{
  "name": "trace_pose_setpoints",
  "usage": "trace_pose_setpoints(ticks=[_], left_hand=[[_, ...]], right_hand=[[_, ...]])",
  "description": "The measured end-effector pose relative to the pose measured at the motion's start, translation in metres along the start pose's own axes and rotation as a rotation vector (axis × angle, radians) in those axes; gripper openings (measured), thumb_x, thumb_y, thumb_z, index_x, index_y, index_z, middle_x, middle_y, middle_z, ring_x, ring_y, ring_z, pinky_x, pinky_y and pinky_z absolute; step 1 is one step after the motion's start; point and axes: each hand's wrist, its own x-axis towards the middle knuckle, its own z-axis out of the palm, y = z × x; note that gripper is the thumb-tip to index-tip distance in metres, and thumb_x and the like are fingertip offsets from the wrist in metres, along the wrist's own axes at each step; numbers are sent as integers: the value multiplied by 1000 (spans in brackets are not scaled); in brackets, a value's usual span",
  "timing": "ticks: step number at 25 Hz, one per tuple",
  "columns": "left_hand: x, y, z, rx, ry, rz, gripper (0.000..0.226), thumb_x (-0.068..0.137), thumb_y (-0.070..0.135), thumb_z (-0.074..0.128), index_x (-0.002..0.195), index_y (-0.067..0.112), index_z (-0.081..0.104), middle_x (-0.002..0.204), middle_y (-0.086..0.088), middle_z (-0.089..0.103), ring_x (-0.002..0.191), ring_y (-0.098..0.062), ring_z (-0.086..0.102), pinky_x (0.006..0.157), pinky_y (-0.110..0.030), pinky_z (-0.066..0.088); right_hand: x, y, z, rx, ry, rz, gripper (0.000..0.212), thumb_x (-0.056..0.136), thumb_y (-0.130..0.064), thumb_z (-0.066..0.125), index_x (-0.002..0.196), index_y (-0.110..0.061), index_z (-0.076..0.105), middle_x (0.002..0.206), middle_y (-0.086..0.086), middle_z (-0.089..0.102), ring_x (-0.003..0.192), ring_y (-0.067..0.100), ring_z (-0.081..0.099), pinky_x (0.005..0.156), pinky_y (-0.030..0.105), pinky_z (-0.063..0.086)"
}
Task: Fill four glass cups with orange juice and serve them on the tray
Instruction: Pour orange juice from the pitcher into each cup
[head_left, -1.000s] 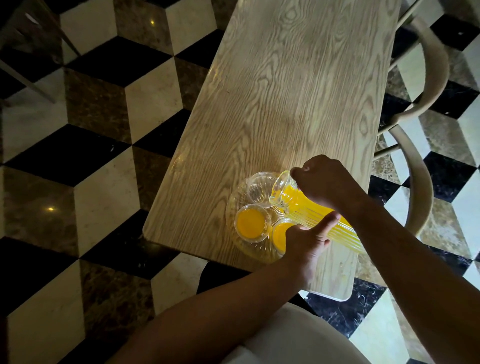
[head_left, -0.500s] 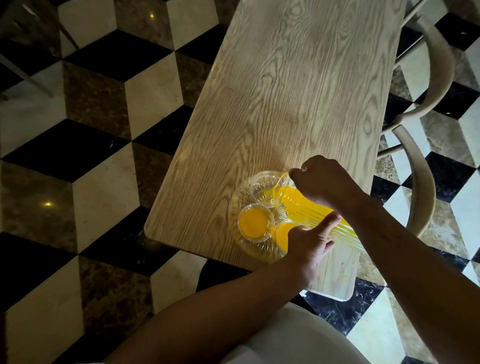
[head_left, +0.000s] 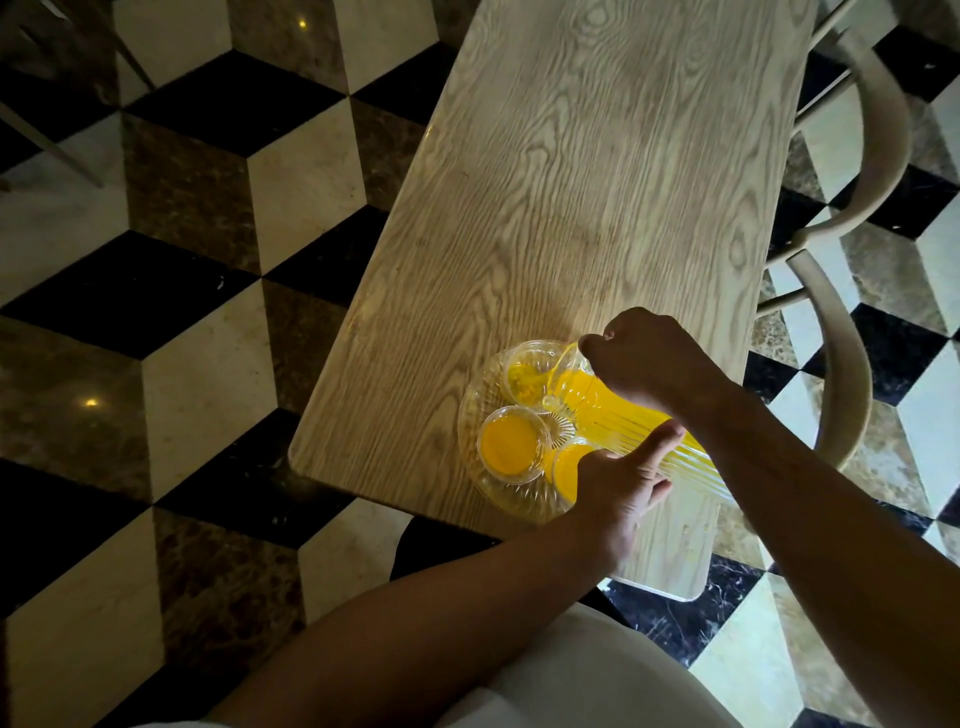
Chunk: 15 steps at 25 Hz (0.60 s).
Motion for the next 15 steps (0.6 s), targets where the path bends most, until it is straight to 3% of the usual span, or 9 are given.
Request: trace_pose_setpoints(ticks=[3,7,13,15], left_hand=[[1,-1,0,-8,-23,-4,107,-1,72,93,79,8,63,86,-13,61,87,-23,70,82,-32,66],[0,1,1,-20,-44,-12,104,-1,69,94,77,8,63,77,-9,60,83,-22,70,91,-40,65],[1,3,-1,-32,-47,-28,107,-3,69,94,79,8,62,74,-8,55,81,-22,67,92,-41,65],[3,2,-1,-41,-54,-33,104,0,67,95,78,8,62,75,-10,56,82,-22,67,92,-42,65]], right_hand=[[-1,-2,-1,29,15,22,39,99,-39,49,104,-5,67,111,17,69,88,30,55,72,32,40],[-1,-1,-1,22,18,16,40,99,-40,49,104,-5,67,108,17,68,103,37,64,74,32,41],[-1,-5,-1,1,20,16,42,101,-40,48,106,-3,67,111,21,69,98,38,62,74,32,40],[-1,-6,0,-8,23,11,43,101,-41,47,110,-4,68,116,21,68,105,38,63,76,32,41]])
